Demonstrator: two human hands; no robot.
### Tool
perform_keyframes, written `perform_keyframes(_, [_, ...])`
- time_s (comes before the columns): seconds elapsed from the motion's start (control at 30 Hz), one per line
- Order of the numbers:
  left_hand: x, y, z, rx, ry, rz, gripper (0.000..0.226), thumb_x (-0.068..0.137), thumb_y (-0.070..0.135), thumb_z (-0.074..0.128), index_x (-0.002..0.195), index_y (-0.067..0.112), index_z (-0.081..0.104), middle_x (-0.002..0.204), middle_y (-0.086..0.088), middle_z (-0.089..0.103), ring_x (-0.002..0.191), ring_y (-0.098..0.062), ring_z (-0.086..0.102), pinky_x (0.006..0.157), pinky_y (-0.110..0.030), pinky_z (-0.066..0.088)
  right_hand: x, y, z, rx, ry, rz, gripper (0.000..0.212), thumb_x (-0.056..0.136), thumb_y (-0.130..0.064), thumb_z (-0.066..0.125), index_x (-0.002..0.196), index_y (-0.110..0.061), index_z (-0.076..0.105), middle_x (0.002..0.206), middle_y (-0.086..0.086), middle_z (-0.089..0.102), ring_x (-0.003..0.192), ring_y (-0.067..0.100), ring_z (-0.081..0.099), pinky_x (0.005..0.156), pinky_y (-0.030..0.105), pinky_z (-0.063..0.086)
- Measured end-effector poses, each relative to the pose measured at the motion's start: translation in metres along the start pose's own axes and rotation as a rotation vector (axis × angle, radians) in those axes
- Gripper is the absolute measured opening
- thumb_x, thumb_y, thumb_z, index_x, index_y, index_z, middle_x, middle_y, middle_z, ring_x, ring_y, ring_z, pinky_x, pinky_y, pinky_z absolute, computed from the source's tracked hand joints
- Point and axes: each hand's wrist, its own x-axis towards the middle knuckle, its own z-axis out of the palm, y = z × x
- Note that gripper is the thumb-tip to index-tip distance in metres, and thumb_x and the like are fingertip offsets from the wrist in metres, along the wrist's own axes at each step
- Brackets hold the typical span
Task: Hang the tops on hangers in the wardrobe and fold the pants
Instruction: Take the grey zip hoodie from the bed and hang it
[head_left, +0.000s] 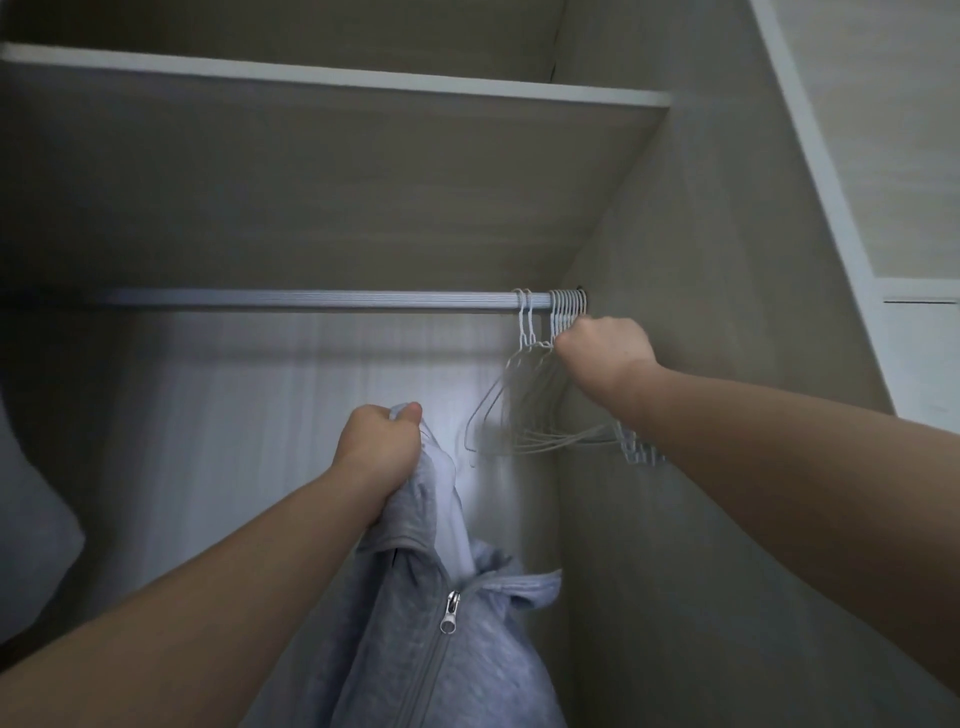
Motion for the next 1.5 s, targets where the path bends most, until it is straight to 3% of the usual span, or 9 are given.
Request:
perform_keyframes(0.23, [-0.002,-0.008,-0.008,0.000,-0.002,0.008,0.037,0.102,0.029,0.052,0.074,0.004,0.057,0.078,-0.015,0.057,0.072,-0.028,0.057,0.069,-0.033,0.044,0.006,-0.008,-0.004,0.007,-0.028,0.012,0.035,0.091,0.007,0.047,0.116,-0.008,0.067,0.117,0.011,0.067,0.108,0.037,0.066,0.069,0.039,0.046])
perform_keyframes(0.37, [-0.001,-0.015,-0.015,-0.022,-0.015,-0.004,0.040,0.102,0.029,0.052,0.078,-0.001,0.062,0.081,-0.018,0.061,0.077,-0.031,0.061,0.072,-0.035,0.047,0.014,-0.003,-0.009,0.121,-0.008,0.084,0.028,0.094,0.003,0.048,0.116,-0.003,0.065,0.117,0.018,0.065,0.107,0.041,0.066,0.070,0.039,0.042])
perform_keyframes(0.57, [-0.010,-0.016,-0.021,-0.048,0.015,0.028,0.032,0.100,0.028,0.053,0.074,0.009,0.050,0.073,-0.012,0.048,0.068,-0.023,0.048,0.065,-0.032,0.037,0.012,0.011,-0.029,0.363,0.086,0.209,0.028,0.092,0.004,0.046,0.118,0.000,0.056,0.116,0.022,0.056,0.107,0.045,0.061,0.073,0.042,0.042])
perform_keyframes(0.73, [-0.035,0.019,-0.023,-0.044,0.047,0.060,0.035,0.099,0.030,0.054,0.072,0.009,0.050,0.070,-0.012,0.049,0.067,-0.023,0.050,0.064,-0.031,0.038,-0.011,0.033,-0.059,0.624,0.043,0.327,0.011,0.090,0.002,0.047,0.097,-0.006,0.045,0.114,0.026,0.060,0.104,0.047,0.060,0.074,0.039,0.041])
perform_keyframes(0.87, [-0.065,0.057,-0.021,-0.034,0.084,0.094,0.039,0.100,0.032,0.055,0.071,0.006,0.059,0.071,-0.008,0.062,0.069,-0.026,0.059,0.068,-0.031,0.042,-0.037,0.059,-0.083,0.931,0.000,0.432,0.011,0.092,-0.006,0.050,0.094,0.000,0.059,0.104,0.023,0.065,0.087,0.039,0.065,0.068,0.034,0.048])
perform_keyframes(1.0, [-0.108,0.096,-0.019,-0.027,0.111,0.114,0.039,0.100,0.033,0.056,0.077,0.003,0.066,0.075,-0.010,0.068,0.074,-0.026,0.063,0.074,-0.033,0.048,-0.090,0.088,-0.114,1.454,-0.053,0.476,0.022,0.093,-0.003,0.040,0.086,-0.010,0.059,0.073,0.014,0.051,0.050,0.022,0.047,0.049,0.029,0.040])
perform_keyframes(1.17, [-0.181,0.135,-0.018,0.003,0.180,0.138,0.040,0.098,0.034,0.056,0.079,0.001,0.067,0.071,-0.011,0.065,0.067,-0.023,0.057,0.066,-0.031,0.045,-0.191,0.126,-0.158,1.904,-0.138,0.473,0.022,0.095,0.000,0.041,0.080,-0.014,0.049,0.063,0.008,0.039,0.041,0.014,0.029,0.040,0.017,0.023])
perform_keyframes(1.33, [-0.266,0.148,-0.018,0.100,0.232,0.145,0.034,0.094,0.032,0.058,0.069,0.009,0.061,0.062,-0.009,0.050,0.057,-0.021,0.043,0.050,-0.027,0.039,-0.305,0.177,-0.191,2.145,-0.164,0.556,0.013,0.099,-0.008,0.048,0.087,-0.014,0.050,0.053,-0.005,0.038,0.038,0.010,0.027,0.037,0.016,0.021])
perform_keyframes(1.5, [-0.337,0.136,-0.011,0.182,0.156,0.089,0.040,0.094,0.032,0.056,0.062,0.009,0.056,0.056,-0.004,0.051,0.058,-0.018,0.048,0.063,-0.032,0.044,-0.408,0.231,-0.185,2.282,-0.129,0.683,0.004,0.093,-0.011,0.053,0.090,-0.014,0.053,0.059,-0.001,0.043,0.042,0.013,0.032,0.037,0.020,0.025])
